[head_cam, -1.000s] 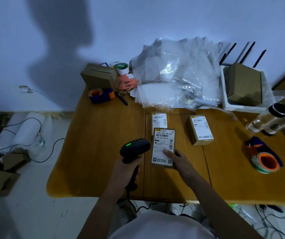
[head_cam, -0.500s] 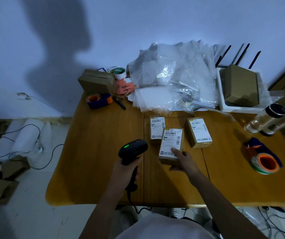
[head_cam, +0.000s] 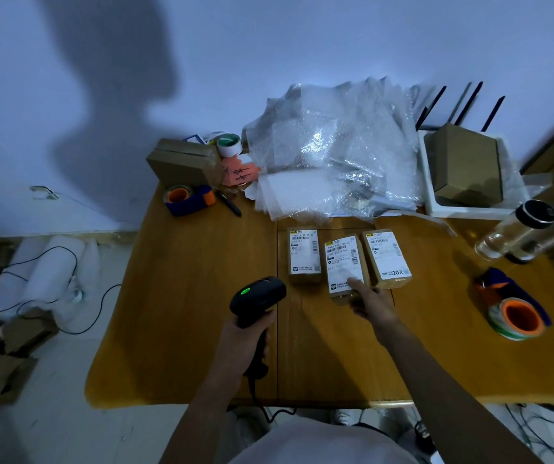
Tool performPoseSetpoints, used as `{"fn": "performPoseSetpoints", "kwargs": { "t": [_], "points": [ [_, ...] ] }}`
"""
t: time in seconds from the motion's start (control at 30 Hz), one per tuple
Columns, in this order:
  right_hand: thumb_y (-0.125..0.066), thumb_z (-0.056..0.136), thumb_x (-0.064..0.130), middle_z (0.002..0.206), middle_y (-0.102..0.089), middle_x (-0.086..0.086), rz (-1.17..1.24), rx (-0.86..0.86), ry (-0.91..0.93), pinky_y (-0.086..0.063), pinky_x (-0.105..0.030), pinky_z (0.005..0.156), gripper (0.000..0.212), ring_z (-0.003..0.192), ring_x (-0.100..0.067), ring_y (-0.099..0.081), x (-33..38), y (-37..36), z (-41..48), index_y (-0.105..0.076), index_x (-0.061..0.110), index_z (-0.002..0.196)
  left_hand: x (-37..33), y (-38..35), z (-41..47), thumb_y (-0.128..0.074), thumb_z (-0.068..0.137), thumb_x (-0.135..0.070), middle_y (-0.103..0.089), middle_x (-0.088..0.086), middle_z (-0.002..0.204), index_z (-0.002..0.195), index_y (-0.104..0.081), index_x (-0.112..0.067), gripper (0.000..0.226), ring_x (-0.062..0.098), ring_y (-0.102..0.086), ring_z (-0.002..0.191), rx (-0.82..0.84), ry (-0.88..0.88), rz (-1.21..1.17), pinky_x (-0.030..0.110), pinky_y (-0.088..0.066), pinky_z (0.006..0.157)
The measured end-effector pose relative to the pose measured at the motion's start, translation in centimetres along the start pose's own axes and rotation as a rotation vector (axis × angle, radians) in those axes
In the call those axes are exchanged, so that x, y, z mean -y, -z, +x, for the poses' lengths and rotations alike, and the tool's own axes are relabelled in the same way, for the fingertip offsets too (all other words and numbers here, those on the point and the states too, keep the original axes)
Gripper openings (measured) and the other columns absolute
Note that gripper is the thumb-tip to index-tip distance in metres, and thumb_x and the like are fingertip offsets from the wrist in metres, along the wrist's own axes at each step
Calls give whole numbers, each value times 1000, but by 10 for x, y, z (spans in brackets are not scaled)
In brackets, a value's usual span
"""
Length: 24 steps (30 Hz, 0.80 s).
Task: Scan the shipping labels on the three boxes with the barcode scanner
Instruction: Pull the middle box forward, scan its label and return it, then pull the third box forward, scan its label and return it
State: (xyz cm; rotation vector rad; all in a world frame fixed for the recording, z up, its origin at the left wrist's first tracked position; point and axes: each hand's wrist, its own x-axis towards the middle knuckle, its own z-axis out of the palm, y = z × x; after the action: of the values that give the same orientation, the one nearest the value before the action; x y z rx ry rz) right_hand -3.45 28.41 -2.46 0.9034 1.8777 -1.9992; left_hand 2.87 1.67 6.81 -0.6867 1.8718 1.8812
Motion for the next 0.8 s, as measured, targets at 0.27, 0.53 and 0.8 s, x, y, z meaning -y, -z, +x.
{"fn": "performPoseSetpoints", "kwargs": {
  "t": [0.27, 0.53, 0.8],
  "points": [
    [-77, 86, 30, 115, -68, -8, 137, 10, -81, -54, -45, 96, 25, 101, -22, -66, 14, -4, 17, -63, 22, 105, 5, -1, 2, -73, 88, -28, -62, 6, 65, 86, -68, -10, 19, 15, -58, 53, -12, 21, 24, 27, -50, 55],
    [-74, 90, 25, 111, -67, -9, 335, 35, -241, -50, -41, 94, 21, 99, -24, -65, 12, -16, 37, -63, 16, 105, 11, -1, 8, -75, 86, -30, -63, 6, 65, 87, -68, -10, 21, 17, -58, 56, -32, 78, -11, 32, -50, 60],
    [-71, 92, 36, 104, -70, -11, 294, -15, -270, -53, -45, 89, 44, 87, -26, -67, 13, -23, 58, -58, 8, 123, 19, -3, 6, -75, 87, -25, -61, 6, 62, 89, -68, -8, 18, 16, -57, 50, -59, 94, -37, 30, -50, 55]
  ]
}}
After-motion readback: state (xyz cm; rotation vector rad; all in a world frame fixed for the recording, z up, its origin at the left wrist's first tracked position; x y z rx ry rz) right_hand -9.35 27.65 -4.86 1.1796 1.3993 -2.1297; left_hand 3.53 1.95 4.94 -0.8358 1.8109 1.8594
